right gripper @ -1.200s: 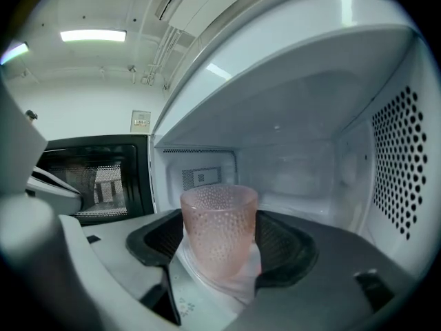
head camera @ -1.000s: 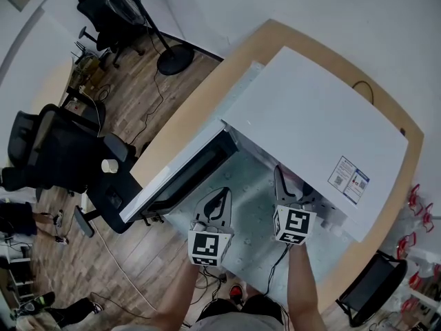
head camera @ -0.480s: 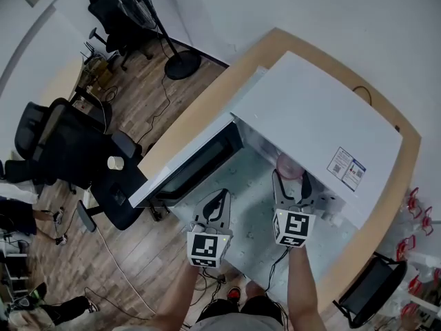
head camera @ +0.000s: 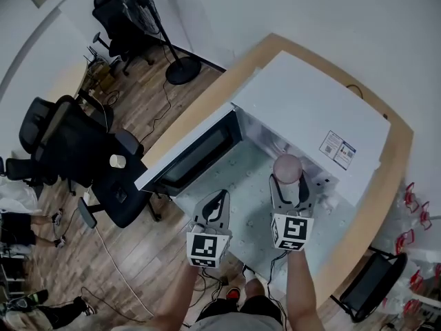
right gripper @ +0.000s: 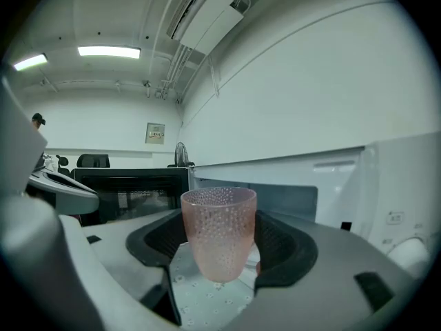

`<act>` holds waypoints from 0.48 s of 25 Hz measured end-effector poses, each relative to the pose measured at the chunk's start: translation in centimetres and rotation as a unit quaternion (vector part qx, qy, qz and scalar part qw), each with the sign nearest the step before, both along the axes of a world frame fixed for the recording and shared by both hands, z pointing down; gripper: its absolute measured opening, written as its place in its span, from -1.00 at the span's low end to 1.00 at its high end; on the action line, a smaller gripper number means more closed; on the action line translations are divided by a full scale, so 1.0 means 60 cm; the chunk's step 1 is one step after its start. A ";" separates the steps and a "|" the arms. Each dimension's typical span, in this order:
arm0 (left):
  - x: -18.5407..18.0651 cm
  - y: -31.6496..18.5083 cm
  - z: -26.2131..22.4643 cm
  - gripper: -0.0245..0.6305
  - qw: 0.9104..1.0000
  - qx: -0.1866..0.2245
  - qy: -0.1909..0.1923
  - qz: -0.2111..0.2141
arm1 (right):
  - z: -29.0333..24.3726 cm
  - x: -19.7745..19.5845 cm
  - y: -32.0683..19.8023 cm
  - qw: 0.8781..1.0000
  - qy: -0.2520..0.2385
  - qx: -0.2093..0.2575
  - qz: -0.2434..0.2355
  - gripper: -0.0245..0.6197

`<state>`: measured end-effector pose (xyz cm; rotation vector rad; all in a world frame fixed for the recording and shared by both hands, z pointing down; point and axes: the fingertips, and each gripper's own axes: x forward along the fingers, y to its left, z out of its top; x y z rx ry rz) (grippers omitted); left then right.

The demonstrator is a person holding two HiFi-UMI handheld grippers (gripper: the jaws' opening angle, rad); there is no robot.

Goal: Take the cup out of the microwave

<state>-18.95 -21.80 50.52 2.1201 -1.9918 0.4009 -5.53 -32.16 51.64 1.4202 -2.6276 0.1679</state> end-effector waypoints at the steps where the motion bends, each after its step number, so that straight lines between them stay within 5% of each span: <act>1: 0.003 0.006 -0.004 -0.85 1.000 0.002 -0.001 0.001 | -0.005 0.003 0.008 1.000 0.001 0.003 0.000 0.10; 12: 0.037 0.079 -0.051 -0.85 0.999 0.026 -0.008 0.019 | -0.060 0.045 0.100 0.999 0.000 0.030 0.011 0.10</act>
